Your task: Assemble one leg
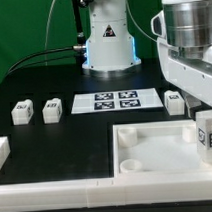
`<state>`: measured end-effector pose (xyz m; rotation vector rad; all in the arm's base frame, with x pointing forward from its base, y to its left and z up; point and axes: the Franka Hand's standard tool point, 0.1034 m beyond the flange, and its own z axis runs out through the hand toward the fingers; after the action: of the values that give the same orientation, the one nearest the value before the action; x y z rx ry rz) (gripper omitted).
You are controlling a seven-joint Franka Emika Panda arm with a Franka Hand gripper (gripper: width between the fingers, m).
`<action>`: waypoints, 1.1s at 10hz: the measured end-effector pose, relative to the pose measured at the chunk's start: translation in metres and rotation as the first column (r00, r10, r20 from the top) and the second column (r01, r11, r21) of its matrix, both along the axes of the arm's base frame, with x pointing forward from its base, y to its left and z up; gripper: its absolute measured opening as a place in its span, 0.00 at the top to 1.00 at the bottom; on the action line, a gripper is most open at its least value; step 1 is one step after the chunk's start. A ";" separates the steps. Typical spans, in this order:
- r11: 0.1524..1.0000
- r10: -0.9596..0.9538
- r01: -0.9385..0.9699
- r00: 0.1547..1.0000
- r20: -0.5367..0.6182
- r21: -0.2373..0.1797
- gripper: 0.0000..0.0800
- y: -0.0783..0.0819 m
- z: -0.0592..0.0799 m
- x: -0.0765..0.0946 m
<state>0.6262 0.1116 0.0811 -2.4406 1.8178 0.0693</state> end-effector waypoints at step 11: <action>0.433 0.901 -0.899 0.428 0.073 -0.070 0.19 -0.002 -0.006 -0.008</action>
Offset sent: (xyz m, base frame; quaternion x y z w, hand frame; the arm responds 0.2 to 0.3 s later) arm 0.0014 -0.0025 -0.0027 -0.0227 0.0129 -0.3197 0.9472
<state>0.6187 0.1097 0.0756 -3.0316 0.2296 -0.0020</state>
